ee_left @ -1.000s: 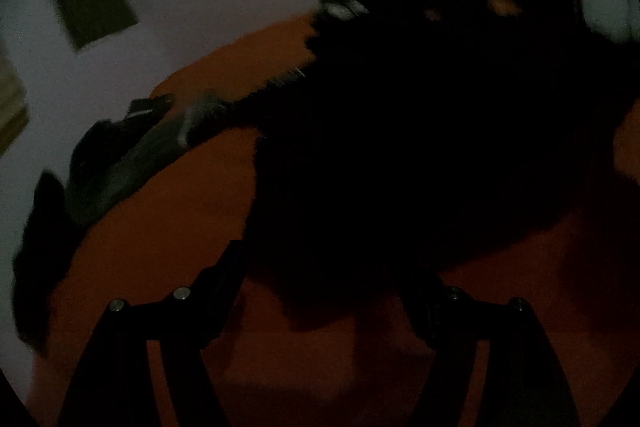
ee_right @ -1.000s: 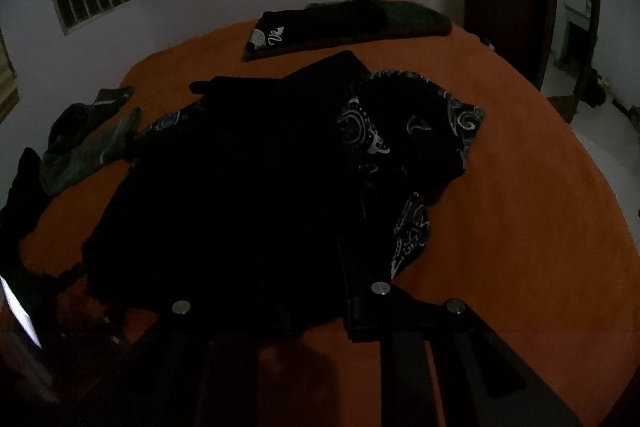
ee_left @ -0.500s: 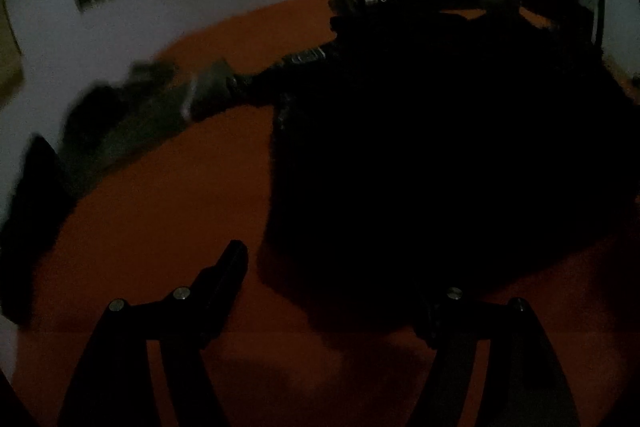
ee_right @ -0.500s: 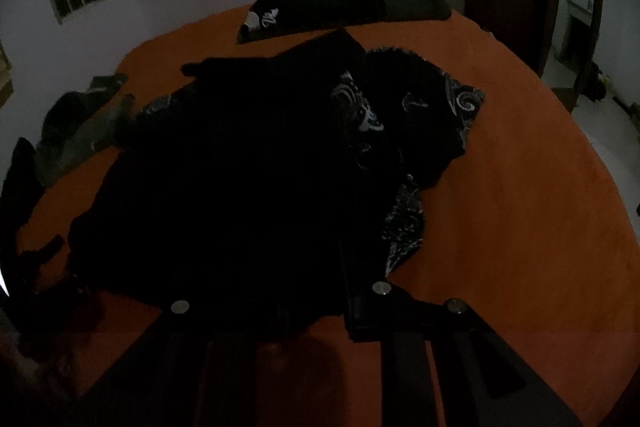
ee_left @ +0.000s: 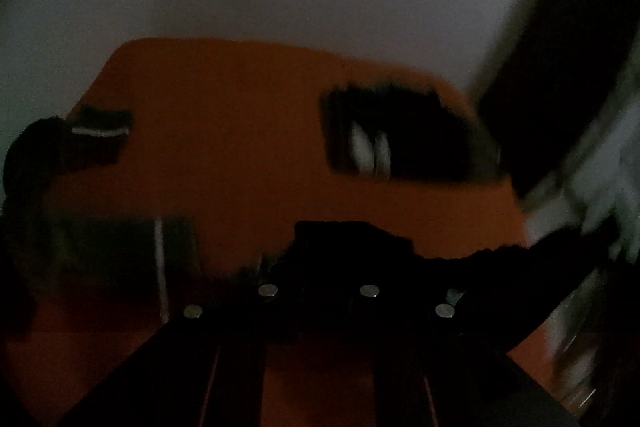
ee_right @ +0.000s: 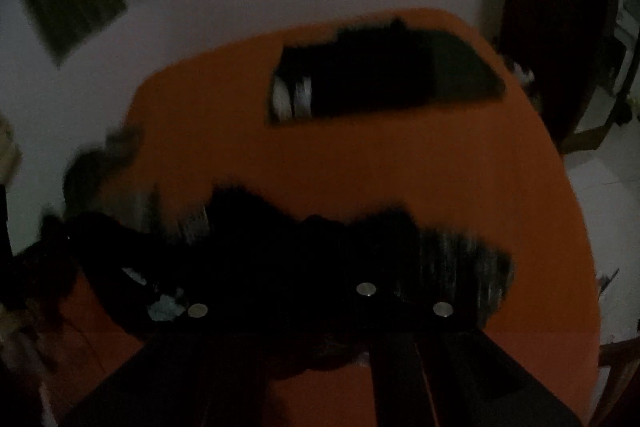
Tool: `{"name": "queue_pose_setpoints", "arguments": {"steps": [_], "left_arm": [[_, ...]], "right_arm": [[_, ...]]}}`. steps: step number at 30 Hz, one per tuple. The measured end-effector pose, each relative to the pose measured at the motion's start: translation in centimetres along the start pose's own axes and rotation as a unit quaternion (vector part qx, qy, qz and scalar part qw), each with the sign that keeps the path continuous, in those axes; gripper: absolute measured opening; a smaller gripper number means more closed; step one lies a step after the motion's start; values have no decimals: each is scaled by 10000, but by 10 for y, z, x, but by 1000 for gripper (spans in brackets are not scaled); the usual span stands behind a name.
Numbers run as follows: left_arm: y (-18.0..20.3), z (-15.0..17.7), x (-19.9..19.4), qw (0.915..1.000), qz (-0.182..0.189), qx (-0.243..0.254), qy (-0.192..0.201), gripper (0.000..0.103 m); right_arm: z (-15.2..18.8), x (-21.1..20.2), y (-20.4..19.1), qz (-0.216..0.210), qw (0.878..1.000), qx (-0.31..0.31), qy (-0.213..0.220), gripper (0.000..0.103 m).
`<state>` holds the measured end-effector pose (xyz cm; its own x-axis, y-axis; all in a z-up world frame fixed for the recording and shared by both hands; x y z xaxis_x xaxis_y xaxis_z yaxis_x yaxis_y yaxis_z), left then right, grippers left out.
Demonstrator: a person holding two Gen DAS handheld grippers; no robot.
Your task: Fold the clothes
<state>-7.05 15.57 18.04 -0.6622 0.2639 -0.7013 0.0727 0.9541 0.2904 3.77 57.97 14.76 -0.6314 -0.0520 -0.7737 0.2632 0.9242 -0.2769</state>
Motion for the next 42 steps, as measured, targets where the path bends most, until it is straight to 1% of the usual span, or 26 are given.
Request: {"name": "queue_pose_setpoints", "arguments": {"steps": [2,3,4,5,7,8,9,11,13,15,16,17,19,21,22,23,24,25,27,29,30,31,33,35,38,42], "left_arm": [[12,-72,-10,9992,19,-258,298,10],[19,-104,-18,9981,48,-383,490,10],[27,-122,-43,9951,164,-474,856,10],[36,-130,-68,9918,276,-481,1150,10],[50,-132,-119,9834,388,-267,1754,10],[53,-128,-139,9787,421,-100,2009,10],[53,-117,-152,9759,464,44,2132,11],[42,-70,-152,9789,448,248,1976,11],[32,-23,-152,9813,433,451,1819,11],[20,28,-150,9837,420,649,1625,11],[9,72,-136,9871,424,718,1366,11],[-1,108,-121,9895,396,768,1156,11],[-18,169,-87,9929,319,821,799,11],[-29,205,-50,9967,322,688,280,10],[-34,219,-33,9975,315,629,38,10],[-35,218,-20,9977,288,598,-116,9],[-34,209,-10,9978,310,536,-231,9],[-33,198,0,9978,333,480,-317,8],[-25,150,10,9978,316,541,-201,8],[-14,98,14,9974,325,638,-72,8],[-9,61,13,9974,360,624,-25,8],[-7,35,4,9977,325,592,79,8],[2,-20,-8,9978,292,536,254,8],[15,-70,-30,9973,154,563,456,8],[35,-128,-77,9951,-141,695,686,8],[58,-180,-133,9932,-458,761,747,8]], "right_arm": [[-75,-21,-18,-180,9992,79,345,5],[-101,-41,-26,-369,9969,219,666,5],[-126,-64,-34,-573,9925,377,1009,5],[-139,-81,-38,-785,9876,509,1260,5],[-154,-133,-50,-1170,9727,550,1927,5],[-150,-156,-55,-1273,9663,387,2205,5],[-145,-178,-59,-1359,9593,194,2470,5],[-118,-194,-61,-1308,9571,-221,2576,5],[-81,-194,-57,-1333,9593,-448,2449,6],[-21,-171,-47,-1290,9698,-633,1973,6],[15,-155,-37,-1305,9739,-629,1746,6],[38,-141,-30,-1242,9774,-632,1588,6],[96,-95,-11,-1044,9871,-674,1010,6],[149,-44,8,-955,9936,-547,245,6],[165,-23,17,-940,9946,-426,-73,6],[172,-6,23,-945,9946,-298,-313,6],[177,11,28,-953,9938,-170,-540,6],[171,19,28,-991,9931,-122,-607,6],[151,28,25,-1059,9922,-96,-646,5],[101,31,16,-1075,9930,-50,-489,5],[74,32,10,-1100,9932,14,-381,5],[46,32,3,-1126,9932,79,-272,5],[-24,21,-18,-1258,9919,148,25,5],[-89,-12,-39,-1360,9895,70,474,5],[-148,-66,-74,-1595,9829,-93,917,5],[-183,-129,-105,-1960,9730,-83,1212,5]]}}
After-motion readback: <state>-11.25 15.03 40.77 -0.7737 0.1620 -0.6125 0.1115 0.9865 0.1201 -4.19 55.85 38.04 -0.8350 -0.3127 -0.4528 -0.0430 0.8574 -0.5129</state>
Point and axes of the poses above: each gripper's, at about its wrist camera, not at the fingertips, and x roughly the way its jaws point, y to its right, z to its underside, the point moved 7 cm from there along x, roughly the way its jaws point, and after that the axes turned 2 degrees about x, right-handed, at the moved point
